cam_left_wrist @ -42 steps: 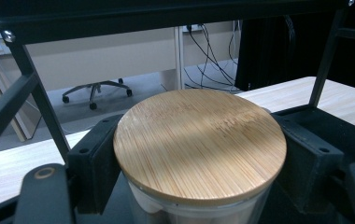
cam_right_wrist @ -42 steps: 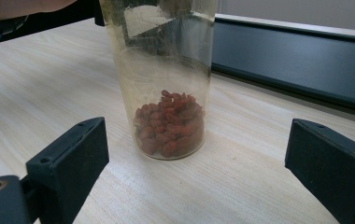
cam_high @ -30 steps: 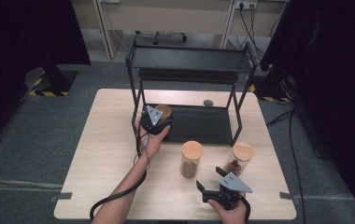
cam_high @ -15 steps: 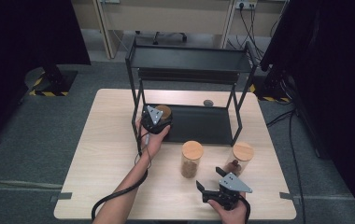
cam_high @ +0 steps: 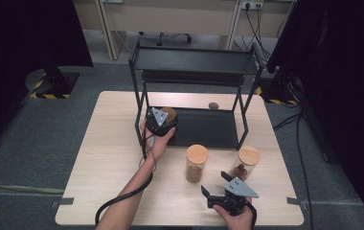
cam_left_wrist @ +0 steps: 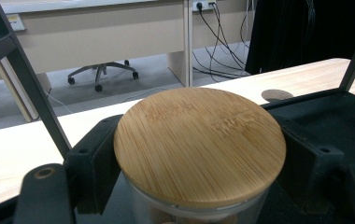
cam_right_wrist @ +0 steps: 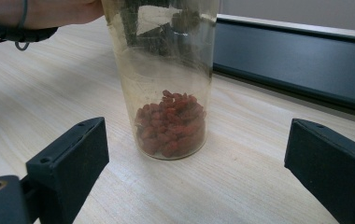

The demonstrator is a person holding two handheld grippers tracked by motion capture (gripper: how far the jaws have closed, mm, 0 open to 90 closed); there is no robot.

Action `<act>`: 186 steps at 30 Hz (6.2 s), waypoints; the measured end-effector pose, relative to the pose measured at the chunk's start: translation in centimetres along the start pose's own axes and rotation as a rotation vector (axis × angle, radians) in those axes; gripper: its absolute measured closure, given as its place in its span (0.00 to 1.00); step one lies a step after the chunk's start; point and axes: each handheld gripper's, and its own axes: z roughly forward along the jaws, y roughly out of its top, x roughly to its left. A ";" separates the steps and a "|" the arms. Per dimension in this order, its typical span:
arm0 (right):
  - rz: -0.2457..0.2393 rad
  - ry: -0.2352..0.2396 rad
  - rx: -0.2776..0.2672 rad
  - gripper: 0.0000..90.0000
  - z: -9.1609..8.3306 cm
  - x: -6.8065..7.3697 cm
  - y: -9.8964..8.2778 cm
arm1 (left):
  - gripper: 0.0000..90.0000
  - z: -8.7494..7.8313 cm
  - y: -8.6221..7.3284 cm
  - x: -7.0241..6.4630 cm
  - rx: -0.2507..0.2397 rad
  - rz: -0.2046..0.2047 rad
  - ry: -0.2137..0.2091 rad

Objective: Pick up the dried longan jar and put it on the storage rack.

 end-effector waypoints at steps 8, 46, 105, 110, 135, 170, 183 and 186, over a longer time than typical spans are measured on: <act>-0.001 0.001 0.001 0.07 0.0 0.0 0.0 | 0.26 0.3 -0.1 0.0 0.012 -0.002 0.003; -0.007 0.000 0.003 0.07 0.0 0.1 0.0 | 0.26 1.0 -1.0 0.3 0.041 -0.011 0.000; -0.011 0.002 0.010 0.07 0.1 0.1 0.0 | 0.07 -3.5 -0.5 -0.4 0.037 -0.021 -0.052; -0.010 0.002 0.010 0.07 0.1 0.1 0.0 | 0.07 -4.0 -0.4 -0.6 0.029 -0.011 -0.062; -0.010 0.002 0.009 0.07 0.1 0.1 0.0 | 0.07 -6.6 -0.3 -0.4 0.011 -0.020 -0.107; -0.006 0.001 0.008 0.07 0.1 0.0 0.0 | 0.08 -10.9 -2.0 0.0 -0.004 0.011 -0.190; -0.007 0.001 0.006 0.07 0.1 0.0 0.0 | 0.08 -12.0 -3.2 -0.3 0.012 0.015 -0.214; -0.006 0.001 0.006 0.07 0.1 0.0 0.0 | 0.08 -12.2 -3.6 -0.3 0.020 0.017 -0.221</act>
